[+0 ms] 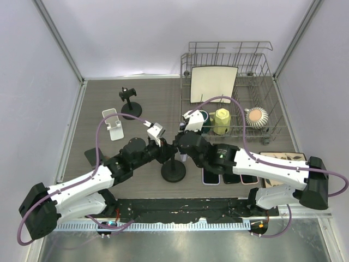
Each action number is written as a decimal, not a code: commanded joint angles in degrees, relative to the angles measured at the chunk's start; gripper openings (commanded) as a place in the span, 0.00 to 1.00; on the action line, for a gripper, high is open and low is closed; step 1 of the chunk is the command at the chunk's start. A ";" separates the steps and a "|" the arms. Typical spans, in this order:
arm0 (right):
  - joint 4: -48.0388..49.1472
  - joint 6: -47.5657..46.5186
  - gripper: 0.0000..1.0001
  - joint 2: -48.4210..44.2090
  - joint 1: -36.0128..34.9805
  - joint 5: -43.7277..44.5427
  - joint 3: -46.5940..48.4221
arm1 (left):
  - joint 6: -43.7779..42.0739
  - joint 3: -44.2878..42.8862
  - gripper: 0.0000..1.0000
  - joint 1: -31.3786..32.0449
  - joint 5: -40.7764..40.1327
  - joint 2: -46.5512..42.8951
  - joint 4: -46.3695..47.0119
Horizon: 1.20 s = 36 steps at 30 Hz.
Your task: Remove the phone from the phone stand
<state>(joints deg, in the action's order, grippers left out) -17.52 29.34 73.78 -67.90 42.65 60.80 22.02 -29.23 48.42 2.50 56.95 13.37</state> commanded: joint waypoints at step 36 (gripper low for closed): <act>3.37 -10.89 0.01 -3.64 -3.21 -9.87 0.20 | -7.87 -2.05 0.67 -6.33 18.24 0.00 4.04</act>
<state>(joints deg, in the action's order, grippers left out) -16.75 19.14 69.71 -70.32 37.58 57.89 17.32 -26.85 42.09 18.31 55.02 14.81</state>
